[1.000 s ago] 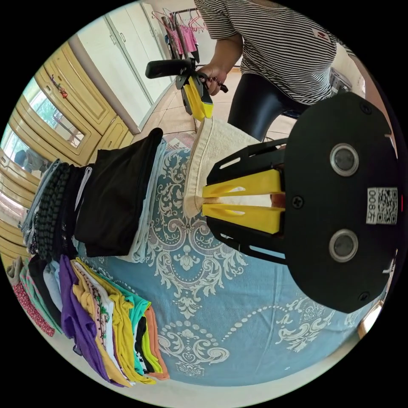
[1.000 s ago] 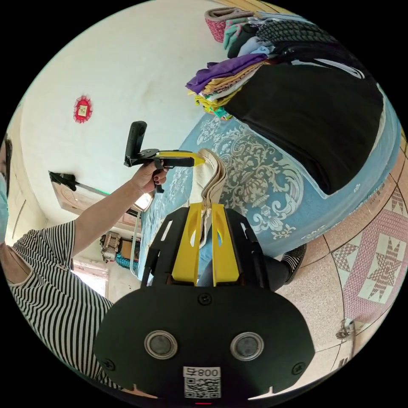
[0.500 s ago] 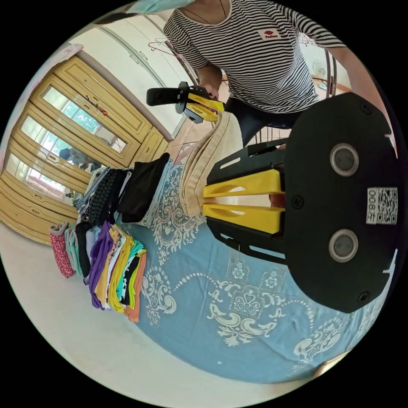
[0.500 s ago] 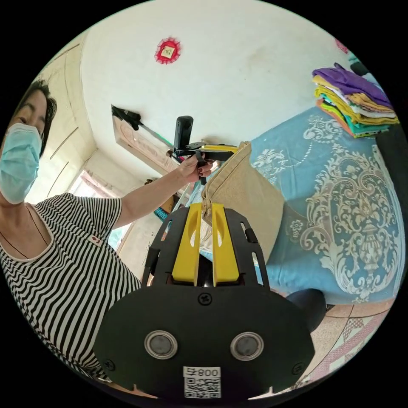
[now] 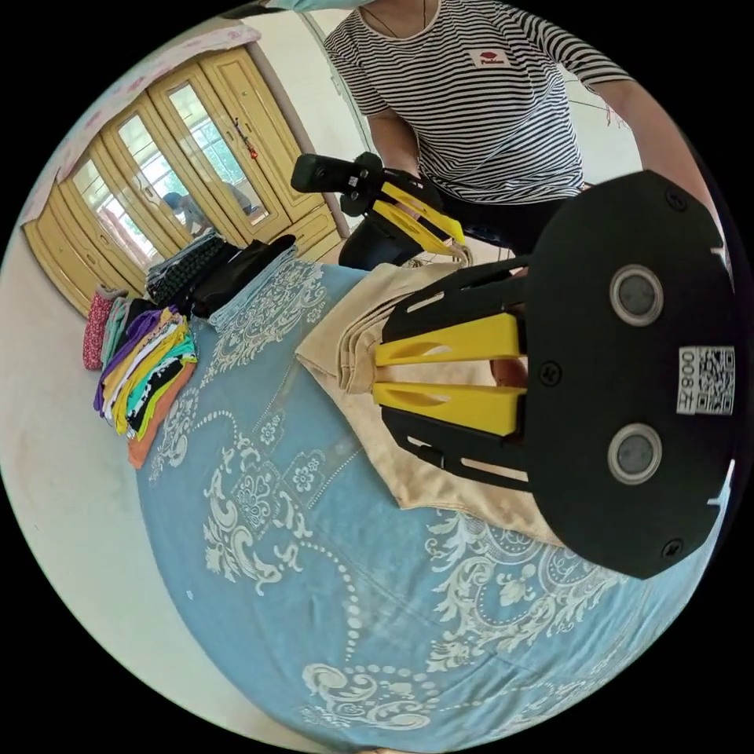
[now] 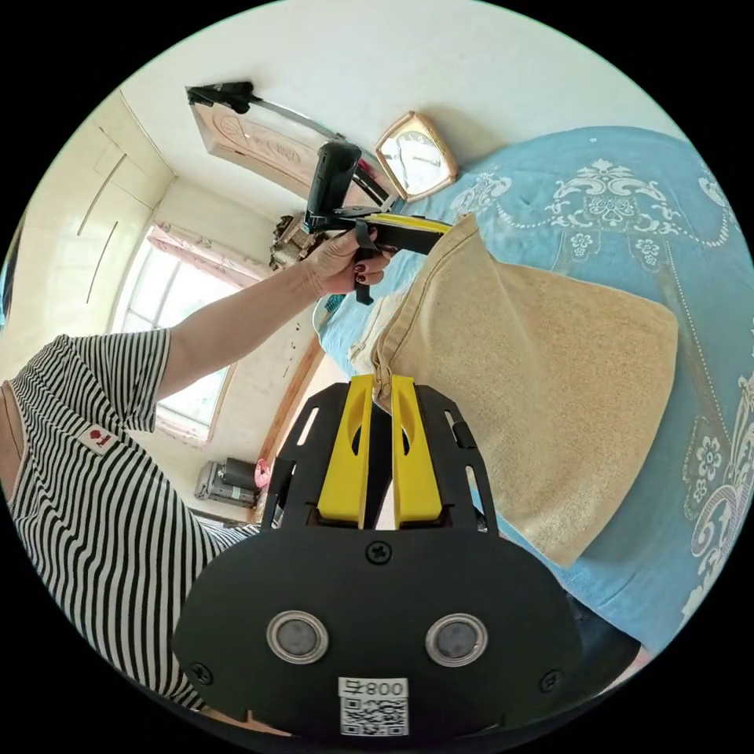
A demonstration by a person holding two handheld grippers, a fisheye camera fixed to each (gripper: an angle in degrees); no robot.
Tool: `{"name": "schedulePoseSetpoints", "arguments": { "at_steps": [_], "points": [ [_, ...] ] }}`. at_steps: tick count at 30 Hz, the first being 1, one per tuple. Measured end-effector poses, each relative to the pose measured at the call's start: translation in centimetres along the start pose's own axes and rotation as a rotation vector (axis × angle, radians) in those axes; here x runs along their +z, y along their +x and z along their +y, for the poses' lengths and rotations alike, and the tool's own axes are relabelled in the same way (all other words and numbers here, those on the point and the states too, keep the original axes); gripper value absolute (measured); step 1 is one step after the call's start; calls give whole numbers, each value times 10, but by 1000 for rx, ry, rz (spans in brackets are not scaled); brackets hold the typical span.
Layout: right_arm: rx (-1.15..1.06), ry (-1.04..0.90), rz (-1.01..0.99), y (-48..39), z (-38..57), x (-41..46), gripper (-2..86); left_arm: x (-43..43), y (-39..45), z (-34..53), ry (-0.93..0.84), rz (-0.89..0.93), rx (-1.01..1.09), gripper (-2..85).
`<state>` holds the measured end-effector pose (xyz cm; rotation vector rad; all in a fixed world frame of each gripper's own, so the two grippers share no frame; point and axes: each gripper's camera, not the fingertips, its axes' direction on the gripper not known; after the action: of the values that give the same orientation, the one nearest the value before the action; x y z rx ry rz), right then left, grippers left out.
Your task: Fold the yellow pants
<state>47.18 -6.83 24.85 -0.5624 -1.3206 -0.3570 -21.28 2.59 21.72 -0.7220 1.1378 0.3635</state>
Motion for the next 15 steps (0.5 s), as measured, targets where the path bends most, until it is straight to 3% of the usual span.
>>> {"name": "schedulePoseSetpoints", "arguments": {
  "at_steps": [6,10,15],
  "points": [
    [73,-220,18,18,-51,85,30,-23,-19,69,97,-106,-271,6],
    [73,-228,-21,12,-81,98,22,-29,8,98,207,27,-250,3],
    [50,-179,24,-1,-116,83,8,2,43,138,67,-23,-295,1]
  ]
}}
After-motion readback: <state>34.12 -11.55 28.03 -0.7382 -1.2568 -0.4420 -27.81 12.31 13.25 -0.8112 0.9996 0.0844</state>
